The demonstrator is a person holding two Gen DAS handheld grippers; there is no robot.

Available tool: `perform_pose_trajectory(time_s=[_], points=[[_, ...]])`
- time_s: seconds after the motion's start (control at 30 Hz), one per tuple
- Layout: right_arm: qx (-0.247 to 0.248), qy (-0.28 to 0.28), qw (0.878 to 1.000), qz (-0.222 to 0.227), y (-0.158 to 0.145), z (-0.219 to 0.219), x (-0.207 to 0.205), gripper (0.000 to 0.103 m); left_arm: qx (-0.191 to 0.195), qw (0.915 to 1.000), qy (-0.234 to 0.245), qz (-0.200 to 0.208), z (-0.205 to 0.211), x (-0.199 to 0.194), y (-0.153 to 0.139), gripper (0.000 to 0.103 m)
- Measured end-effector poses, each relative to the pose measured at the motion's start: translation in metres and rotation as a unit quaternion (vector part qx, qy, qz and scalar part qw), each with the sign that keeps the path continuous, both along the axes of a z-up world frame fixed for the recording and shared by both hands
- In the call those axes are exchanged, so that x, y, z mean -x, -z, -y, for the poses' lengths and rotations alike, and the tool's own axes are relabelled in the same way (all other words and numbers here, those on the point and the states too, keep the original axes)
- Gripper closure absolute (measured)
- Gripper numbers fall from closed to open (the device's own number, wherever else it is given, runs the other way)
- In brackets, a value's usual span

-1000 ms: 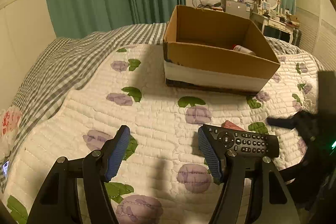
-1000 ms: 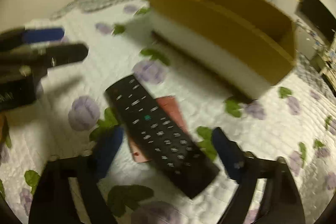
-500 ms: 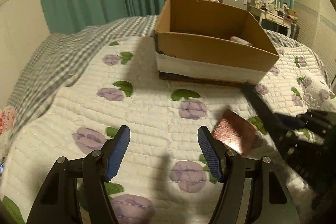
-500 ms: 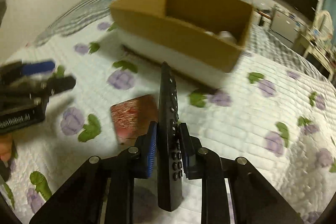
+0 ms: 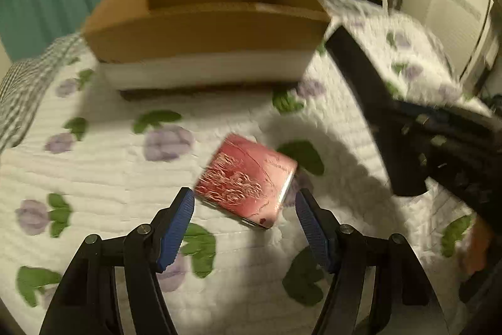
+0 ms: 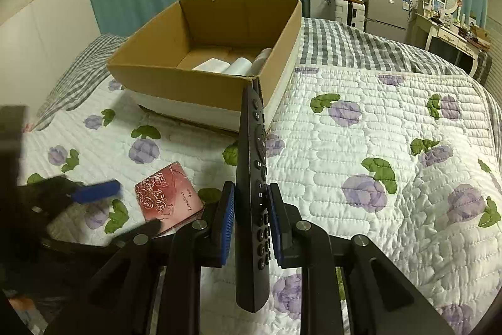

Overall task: Organize rigid objects
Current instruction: 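Grasp the black remote with the right tool while the left tool grasps the red card case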

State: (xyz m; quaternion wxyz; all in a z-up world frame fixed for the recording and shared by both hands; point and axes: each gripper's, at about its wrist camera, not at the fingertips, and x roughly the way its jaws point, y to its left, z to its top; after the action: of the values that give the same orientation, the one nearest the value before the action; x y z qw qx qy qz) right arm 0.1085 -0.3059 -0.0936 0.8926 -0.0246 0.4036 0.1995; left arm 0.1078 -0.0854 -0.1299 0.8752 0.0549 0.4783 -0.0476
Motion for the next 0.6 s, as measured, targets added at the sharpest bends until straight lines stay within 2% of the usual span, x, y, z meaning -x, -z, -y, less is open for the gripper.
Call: perform_pose_trajectory(time_s=[0.1, 0.17, 0.47, 0.53, 0.6], points=[[-0.001, 0.0, 1.0, -0.007, 0.003, -0.002, -0.003, 0.083, -0.024, 0.9995, -0.001, -0.022, 0.004, -0.01, 0.019, 0.033], [0.001, 0.002, 1.0, -0.013, 0.006, -0.002, -0.006, 0.083, -0.022, 0.9991, 0.0, -0.036, 0.003, -0.015, 0.029, 0.032], [0.016, 0.006, 1.0, -0.024, 0.014, -0.006, -0.009, 0.083, -0.08, 0.9963, 0.027, -0.015, 0.021, -0.038, 0.036, 0.025], [0.025, 0.006, 0.999, -0.028, 0.018, -0.007, -0.01, 0.083, -0.078, 0.9963, 0.034, -0.011, 0.021, -0.042, 0.037, 0.024], [0.032, 0.005, 0.999, -0.031, 0.021, -0.009, -0.01, 0.083, -0.056, 0.9979, 0.031, -0.005, 0.015, -0.042, 0.035, 0.024]])
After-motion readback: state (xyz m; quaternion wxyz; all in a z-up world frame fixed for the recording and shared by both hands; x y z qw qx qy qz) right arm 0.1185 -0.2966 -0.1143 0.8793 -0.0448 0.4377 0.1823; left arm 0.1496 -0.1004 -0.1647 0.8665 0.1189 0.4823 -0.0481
